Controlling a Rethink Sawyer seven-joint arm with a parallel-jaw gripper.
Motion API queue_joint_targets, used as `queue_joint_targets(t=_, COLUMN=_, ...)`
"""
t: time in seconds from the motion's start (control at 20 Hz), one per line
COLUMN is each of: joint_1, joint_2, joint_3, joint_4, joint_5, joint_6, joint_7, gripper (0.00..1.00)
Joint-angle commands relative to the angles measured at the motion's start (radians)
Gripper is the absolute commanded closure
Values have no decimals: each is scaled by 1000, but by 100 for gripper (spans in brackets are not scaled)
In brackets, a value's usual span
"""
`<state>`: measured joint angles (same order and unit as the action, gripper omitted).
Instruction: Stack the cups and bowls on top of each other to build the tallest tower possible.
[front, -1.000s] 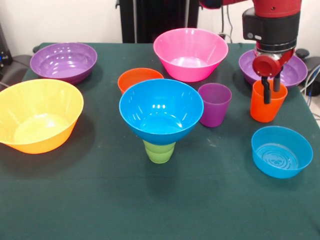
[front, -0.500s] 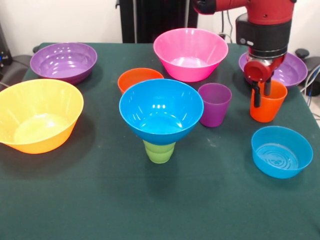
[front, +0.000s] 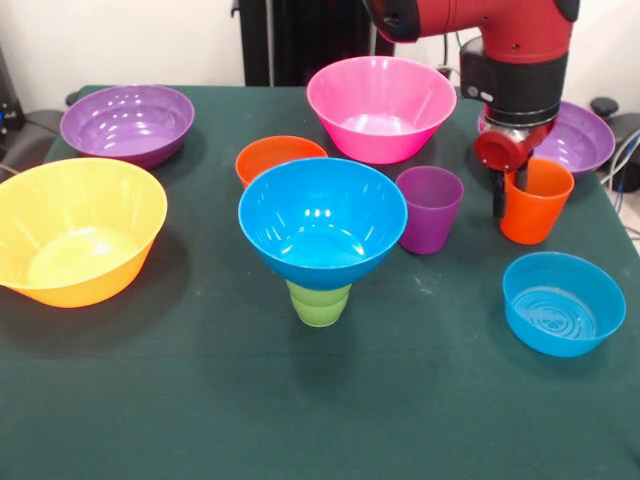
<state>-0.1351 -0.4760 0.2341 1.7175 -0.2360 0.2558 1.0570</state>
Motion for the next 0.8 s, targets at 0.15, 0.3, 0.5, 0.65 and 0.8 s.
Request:
queue_joint_targets(t=0.15, joint_1=4, joint_2=44, joint_3=-13, joint_4=-86, joint_5=-25, joint_6=56, joint_7=115, gripper=100)
queue_joint_targets(t=0.3, joint_1=3, joint_2=45, joint_3=-10, joint_4=-87, joint_5=-24, joint_6=55, joint_7=114, gripper=100)
queue_joint_targets(t=0.5, joint_1=-4, joint_2=45, joint_3=-4, joint_4=-81, joint_5=-23, joint_6=44, joint_7=117, gripper=100)
queue_joint_targets(t=0.65, joint_1=-6, joint_2=43, joint_3=-2, joint_4=-80, joint_5=-22, joint_6=40, joint_7=119, gripper=100)
queue_joint_targets(t=0.8, joint_1=-5, joint_2=35, joint_3=-6, joint_4=-77, joint_5=-21, joint_6=49, joint_7=119, gripper=100)
